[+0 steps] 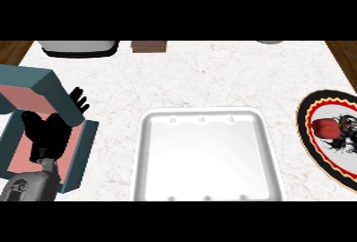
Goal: Pick the bell pepper from the tray and place it in the plate
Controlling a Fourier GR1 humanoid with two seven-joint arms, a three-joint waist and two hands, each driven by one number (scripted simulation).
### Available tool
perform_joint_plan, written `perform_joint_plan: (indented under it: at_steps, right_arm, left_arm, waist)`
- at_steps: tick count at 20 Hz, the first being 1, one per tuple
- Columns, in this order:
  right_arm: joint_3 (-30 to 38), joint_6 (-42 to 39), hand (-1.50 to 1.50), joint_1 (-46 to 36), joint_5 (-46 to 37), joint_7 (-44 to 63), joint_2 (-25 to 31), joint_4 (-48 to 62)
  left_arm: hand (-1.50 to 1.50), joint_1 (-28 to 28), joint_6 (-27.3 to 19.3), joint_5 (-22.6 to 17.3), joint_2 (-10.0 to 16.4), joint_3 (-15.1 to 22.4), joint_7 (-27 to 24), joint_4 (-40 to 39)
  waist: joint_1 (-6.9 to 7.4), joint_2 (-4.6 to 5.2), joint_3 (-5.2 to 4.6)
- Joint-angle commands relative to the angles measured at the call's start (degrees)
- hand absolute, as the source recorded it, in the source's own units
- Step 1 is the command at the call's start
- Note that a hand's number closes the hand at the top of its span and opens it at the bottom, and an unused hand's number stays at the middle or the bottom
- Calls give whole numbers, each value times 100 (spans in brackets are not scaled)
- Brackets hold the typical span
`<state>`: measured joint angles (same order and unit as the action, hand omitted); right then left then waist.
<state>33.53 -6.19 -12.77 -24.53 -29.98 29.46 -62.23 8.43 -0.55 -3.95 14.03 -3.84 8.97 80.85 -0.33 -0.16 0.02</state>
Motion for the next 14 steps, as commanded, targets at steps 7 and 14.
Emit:
perform_joint_plan:
  at_steps: [7,14]
  right_arm:
    - [849,-1902,-150,33,2183,1538,52,-736]
    - [1077,-2884,-150,774,3076,1807,118,-841]
  left_arm:
    - [0,-1,-131,96,-112,-19,13,-26]
    - [0,14,-278,312,-345,152,52,72]
  waist:
    - [-58,-12,-9]
    - [-13,4,-4]
